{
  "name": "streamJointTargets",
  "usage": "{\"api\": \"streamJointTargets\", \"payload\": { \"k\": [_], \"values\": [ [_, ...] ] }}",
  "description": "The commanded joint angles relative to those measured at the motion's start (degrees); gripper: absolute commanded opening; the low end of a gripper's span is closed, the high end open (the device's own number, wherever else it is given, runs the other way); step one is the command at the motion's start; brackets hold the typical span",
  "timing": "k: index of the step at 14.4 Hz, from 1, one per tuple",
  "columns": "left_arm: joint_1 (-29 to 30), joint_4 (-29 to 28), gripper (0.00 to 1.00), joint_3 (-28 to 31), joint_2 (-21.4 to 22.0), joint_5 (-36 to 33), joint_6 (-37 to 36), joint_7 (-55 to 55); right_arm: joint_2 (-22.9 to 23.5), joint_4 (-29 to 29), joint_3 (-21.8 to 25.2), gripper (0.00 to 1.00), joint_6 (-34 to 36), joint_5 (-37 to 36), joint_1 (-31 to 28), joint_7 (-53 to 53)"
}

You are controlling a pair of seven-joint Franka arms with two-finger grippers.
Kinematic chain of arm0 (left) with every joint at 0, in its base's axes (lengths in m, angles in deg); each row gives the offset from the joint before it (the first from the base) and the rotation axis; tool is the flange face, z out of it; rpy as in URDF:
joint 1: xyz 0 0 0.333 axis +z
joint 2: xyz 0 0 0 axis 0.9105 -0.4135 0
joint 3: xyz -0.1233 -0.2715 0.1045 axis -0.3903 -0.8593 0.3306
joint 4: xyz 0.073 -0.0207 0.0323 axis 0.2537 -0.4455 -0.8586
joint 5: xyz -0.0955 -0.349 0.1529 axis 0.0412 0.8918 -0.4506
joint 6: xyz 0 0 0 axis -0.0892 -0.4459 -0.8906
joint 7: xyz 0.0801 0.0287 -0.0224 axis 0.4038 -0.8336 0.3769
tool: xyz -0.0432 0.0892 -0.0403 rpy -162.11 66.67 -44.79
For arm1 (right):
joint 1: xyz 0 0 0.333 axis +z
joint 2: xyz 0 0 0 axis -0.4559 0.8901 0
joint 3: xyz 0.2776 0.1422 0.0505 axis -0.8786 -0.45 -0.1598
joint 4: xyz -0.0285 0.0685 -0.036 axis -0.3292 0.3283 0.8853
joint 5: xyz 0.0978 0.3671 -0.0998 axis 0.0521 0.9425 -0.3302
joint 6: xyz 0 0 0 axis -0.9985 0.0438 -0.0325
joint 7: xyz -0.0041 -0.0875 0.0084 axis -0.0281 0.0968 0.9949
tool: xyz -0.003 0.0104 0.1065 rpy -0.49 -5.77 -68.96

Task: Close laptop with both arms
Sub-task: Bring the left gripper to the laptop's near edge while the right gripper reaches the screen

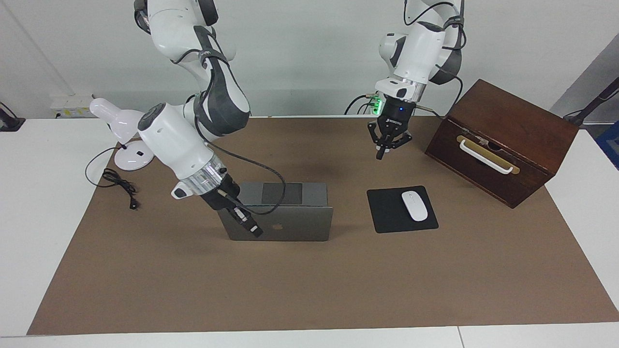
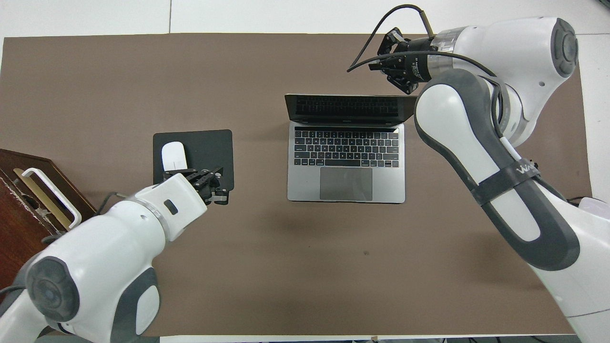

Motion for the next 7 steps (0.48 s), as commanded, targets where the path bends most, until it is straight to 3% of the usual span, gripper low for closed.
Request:
{"api": "streamJointTargets", "payload": {
  "k": [1, 4, 7],
  "values": [
    [-5.5, -3.7, 0.0, 0.9, -3.0, 1.1, 9.9, 3.2, 1.1, -1.6, -0.5, 0.0, 1.0, 0.5, -0.1, 0.8],
    [-10.6, -4.2, 0.0, 0.9, -10.5, 1.1, 21.5, 6.8, 1.0, -1.6, -0.4, 0.0, 2.2, 0.1, -0.2, 0.4],
    [-12.9, -4.2, 0.0, 0.9, -14.4, 1.1, 27.5, 8.6, 1.0, -1.6, -0.5, 0.0, 4.0, -3.5, -0.2, 0.3]
  ]
}}
